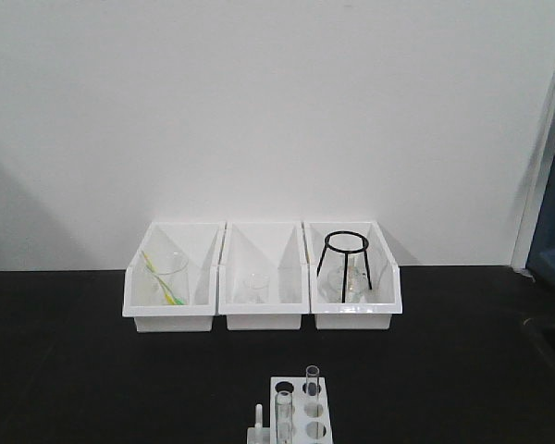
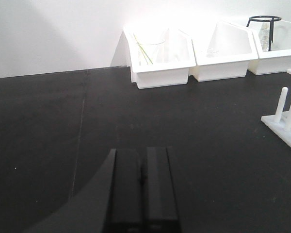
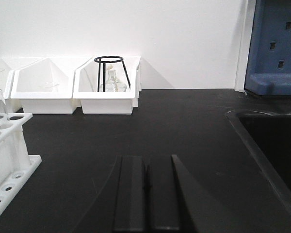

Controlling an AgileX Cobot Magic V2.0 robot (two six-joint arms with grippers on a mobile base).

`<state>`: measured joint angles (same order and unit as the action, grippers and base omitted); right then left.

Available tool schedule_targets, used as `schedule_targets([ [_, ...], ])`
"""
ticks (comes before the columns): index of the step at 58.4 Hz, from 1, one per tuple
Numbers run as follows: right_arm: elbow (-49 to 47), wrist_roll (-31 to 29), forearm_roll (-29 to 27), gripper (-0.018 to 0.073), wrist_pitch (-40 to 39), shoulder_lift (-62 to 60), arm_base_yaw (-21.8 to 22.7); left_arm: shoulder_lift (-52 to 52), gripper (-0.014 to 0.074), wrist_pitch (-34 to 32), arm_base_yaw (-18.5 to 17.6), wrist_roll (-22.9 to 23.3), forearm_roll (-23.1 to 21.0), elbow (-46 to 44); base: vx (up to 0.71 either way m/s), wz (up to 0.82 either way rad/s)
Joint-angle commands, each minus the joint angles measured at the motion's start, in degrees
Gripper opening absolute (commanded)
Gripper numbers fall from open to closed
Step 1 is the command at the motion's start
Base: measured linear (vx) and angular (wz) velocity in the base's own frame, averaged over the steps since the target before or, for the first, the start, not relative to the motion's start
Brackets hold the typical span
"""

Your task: Flip and reinsert test tube from rack

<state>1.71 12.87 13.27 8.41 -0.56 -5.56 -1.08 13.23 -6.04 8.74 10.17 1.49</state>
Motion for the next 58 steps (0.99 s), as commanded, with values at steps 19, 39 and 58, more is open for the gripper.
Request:
schedule_targets([
  [19,-15.3,-1.5,2.4,-0.001,-18.1,6.0,0.3,-0.4,-0.0006,-4.5,0.0,0.5,-0.3,-0.2,0.0,0.0],
  [39,-36.2,-0.8,1.9,-0.001,-18.9,37.9,0.3,-0.4,-0.0006,-4.5,0.0,0.5,-0.3,-0.2,0.0,0.0],
  [58,-37.4,1.4,1.9,0.0102,-19.8,47.9,0.3,-0.4,-0.0006,-4.5,0.0,0.5,-0.3,-0.2,0.0,0.0],
])
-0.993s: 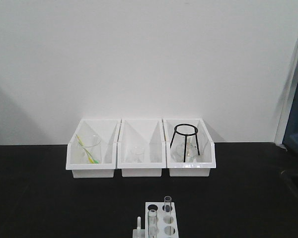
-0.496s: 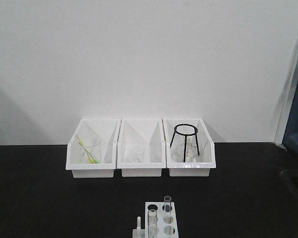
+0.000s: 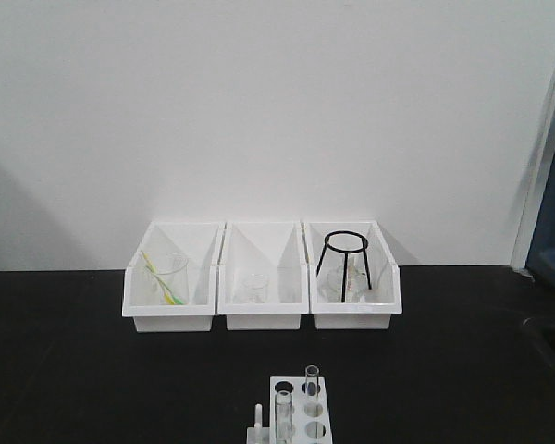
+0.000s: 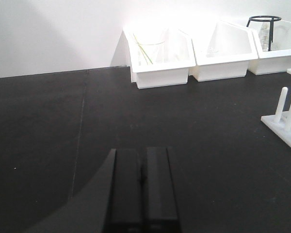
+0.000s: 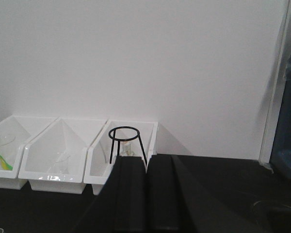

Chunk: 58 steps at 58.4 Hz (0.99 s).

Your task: Flip and reinsert test tube from rack

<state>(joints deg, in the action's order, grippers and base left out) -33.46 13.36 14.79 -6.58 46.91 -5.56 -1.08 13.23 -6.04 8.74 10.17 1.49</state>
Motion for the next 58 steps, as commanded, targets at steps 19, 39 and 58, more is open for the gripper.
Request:
schedule_targets([
  [19,-2.2,2.2,0.5,0.0559,-5.2,1.1,0.3,-0.4,-0.0006,-4.5,0.0,0.5,-0.3,-0.2,0.0,0.0],
  [39,4.7,5.9,11.9,0.0559,-22.7,4.1,-6.2,-0.4,-0.0006,-4.5,0.0,0.5,-0.3,-0.2,0.0,0.0],
  [58,12.4,5.3,19.4,0.0533,-41.1,26.1,-16.3,-0.4,-0.0006,-4.5,0.0,0.5,-0.3,-0.2,0.0,0.0],
])
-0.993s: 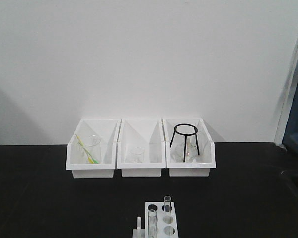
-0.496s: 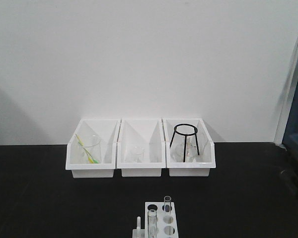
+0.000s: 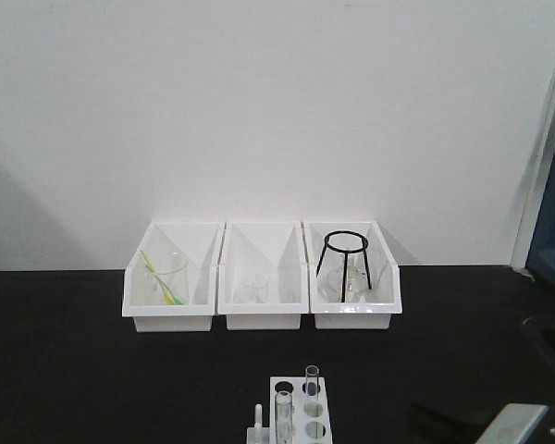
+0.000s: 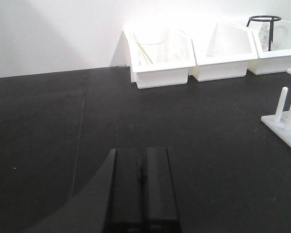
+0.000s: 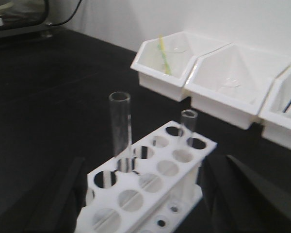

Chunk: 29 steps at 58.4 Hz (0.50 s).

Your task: Flip and reinsert test tube from rack

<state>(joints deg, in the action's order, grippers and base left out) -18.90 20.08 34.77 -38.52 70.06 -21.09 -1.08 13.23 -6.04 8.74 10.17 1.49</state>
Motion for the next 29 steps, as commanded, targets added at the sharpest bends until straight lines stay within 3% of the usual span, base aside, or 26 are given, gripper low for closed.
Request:
schedule_targets([
  [1,-2.4,-1.7,-0.6,0.0533,-10.4,4.3,-0.9,-0.4,-0.0006,-4.5,0.0,0.5,-0.3,-0.2,0.0,0.0],
  [15,-9.9,-1.8,0.3,0.0533,-19.2,17.8,-1.3,-0.4,-0.0006,-4.5,0.0,0.5,-0.3,-0.2,0.0,0.0],
  [29,-18.5,-0.9,4.9,0.0533,-20.9,26.9,-1.3,-0.4,-0.0006,-4.5,0.0,0.5,-0.3,-0.2,0.0,0.0],
])
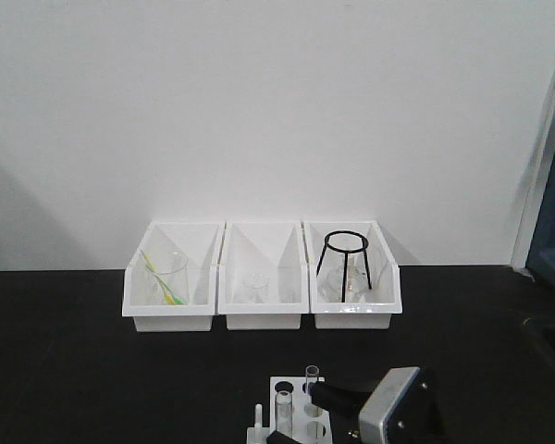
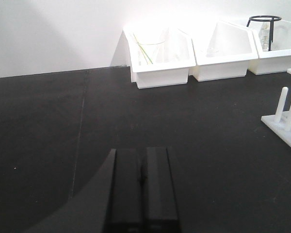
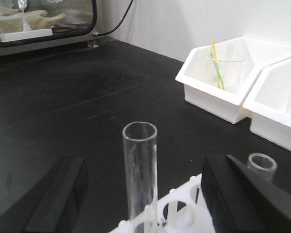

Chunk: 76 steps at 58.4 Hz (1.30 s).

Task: Flip and reinsert test tube from rack
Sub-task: 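Lift the glass test tube up out of the rack with the right gripper, then rotate the held test tube upside down with the right gripper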

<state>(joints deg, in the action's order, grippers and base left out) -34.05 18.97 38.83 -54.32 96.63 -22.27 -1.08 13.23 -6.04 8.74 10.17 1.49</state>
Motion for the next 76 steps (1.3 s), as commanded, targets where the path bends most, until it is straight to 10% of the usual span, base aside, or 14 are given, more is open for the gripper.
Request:
schedule_targets([
  [1,-3.9,0.2,0.9,0.0533,-5.1,0.7,-0.1,-0.4,-0.0006,-4.5,0.0,0.5,-0.3,-0.2,0.0,0.0],
  [18,-7.1,0.2,0.8,0.0446,-8.3,5.4,-0.1,-0.4,-0.0006,-4.5,0.0,0.5,-0.3,-0.2,0.0,0.0],
  [39,-7.1,0.2,0.8,-0.0012,-9.6,5.5,-0.1,-0.4,-0.0006,-4.5,0.0,0.5,-0.3,-0.2,0.0,0.0],
  [53,-7.4,5.6,0.2,-0.0015,-10.3,-0.1,-0.1,-0.4,-0.0006,-4.5,0.0,0.5,-0.3,-0.2,0.0,0.0],
  [76,-24.9,15.1,8.1,-0.0013,21.3,-20.3,-0.1,-0.4,-0.0006,-4.5,0.0,0.5,-0.3,-0.2,0.0,0.0],
])
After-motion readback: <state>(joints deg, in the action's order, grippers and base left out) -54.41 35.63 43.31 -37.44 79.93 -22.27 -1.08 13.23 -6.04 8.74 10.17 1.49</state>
